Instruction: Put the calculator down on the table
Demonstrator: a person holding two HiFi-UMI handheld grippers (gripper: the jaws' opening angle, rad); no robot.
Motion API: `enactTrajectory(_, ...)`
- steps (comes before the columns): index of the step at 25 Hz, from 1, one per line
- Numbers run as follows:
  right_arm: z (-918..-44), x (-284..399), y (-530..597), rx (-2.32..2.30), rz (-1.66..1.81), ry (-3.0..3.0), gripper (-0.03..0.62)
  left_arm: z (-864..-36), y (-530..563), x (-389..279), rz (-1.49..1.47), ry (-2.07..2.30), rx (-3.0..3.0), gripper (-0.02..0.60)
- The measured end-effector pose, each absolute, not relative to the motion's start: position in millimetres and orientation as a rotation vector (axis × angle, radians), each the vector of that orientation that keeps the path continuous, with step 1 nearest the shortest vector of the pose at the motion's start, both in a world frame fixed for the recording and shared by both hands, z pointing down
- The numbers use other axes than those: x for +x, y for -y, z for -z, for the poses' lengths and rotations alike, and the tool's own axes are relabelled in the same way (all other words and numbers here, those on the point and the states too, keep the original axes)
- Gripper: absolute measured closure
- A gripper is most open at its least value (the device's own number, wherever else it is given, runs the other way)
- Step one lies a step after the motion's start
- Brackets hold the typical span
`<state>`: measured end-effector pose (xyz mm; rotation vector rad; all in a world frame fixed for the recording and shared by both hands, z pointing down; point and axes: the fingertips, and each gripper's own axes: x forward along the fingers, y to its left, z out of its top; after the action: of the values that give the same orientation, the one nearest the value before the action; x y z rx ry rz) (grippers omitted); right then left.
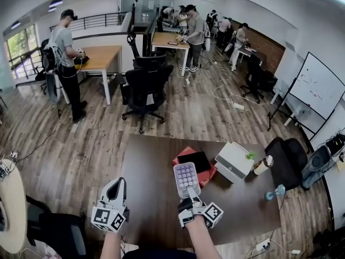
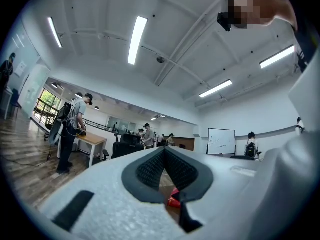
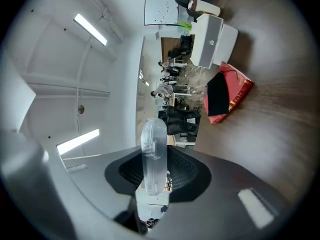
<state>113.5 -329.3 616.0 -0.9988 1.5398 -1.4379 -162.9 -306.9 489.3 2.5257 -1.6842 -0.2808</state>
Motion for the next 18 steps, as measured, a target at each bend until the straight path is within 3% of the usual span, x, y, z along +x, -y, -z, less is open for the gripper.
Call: enactTrajectory(18,-705.1,77.7,319.3,-1.079,1.520,-1.404,0.479,-501.3,317.4,-162.6,0.222,1.699,2.516,0.584)
